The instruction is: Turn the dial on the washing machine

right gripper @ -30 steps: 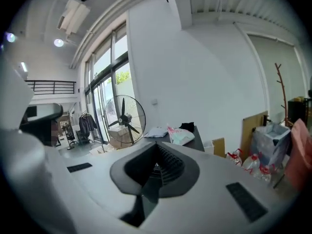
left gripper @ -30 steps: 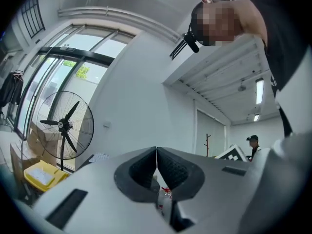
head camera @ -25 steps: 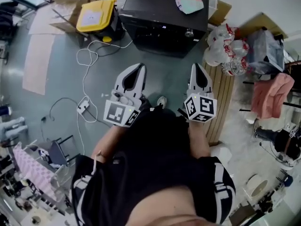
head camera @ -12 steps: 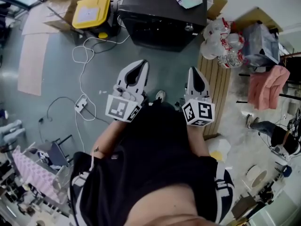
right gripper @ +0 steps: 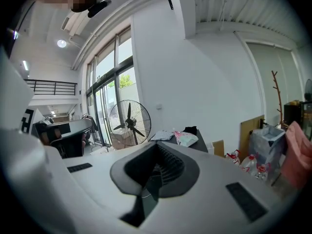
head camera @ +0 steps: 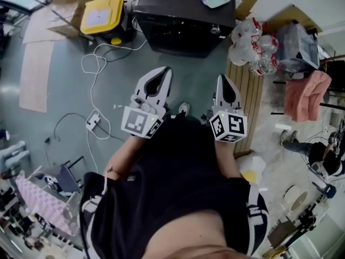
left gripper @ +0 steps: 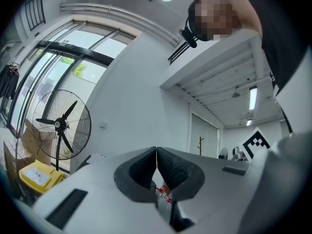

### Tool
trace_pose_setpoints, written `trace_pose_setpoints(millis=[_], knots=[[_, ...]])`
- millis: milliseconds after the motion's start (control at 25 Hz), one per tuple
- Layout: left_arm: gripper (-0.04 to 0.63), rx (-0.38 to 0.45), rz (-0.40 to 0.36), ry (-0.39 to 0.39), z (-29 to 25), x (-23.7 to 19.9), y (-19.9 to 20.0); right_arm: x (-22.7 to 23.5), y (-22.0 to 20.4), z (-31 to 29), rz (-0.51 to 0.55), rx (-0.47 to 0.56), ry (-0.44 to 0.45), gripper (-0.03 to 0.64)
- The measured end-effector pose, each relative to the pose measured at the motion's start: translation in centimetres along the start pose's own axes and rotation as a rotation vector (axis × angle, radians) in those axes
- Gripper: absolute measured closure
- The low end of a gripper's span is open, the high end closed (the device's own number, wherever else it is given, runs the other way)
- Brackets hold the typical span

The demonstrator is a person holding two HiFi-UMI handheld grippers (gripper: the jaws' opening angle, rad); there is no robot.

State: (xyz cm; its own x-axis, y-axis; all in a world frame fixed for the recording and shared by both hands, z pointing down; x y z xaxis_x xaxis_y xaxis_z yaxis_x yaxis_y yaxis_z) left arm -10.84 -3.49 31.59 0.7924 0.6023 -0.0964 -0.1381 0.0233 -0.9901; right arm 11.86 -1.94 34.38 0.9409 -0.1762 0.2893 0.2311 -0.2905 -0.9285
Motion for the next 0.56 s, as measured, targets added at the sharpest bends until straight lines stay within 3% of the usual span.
trace_pose_setpoints(millis=[560], knots=[[0.572,0.007,-0.007,-0.001,-0.25,-0.11,-0.13,0.17,0.01,-0.41,0.014,-0.006,0.0,0.592]])
Point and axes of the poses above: the fingertips, and each gripper's own axes: z backward along the fingers, x to its right, y out of its top, the point moved 7 cm from there along z, backward along the fingers, and after that the axes turned 7 degrees about -z, right-handed, at the moved point
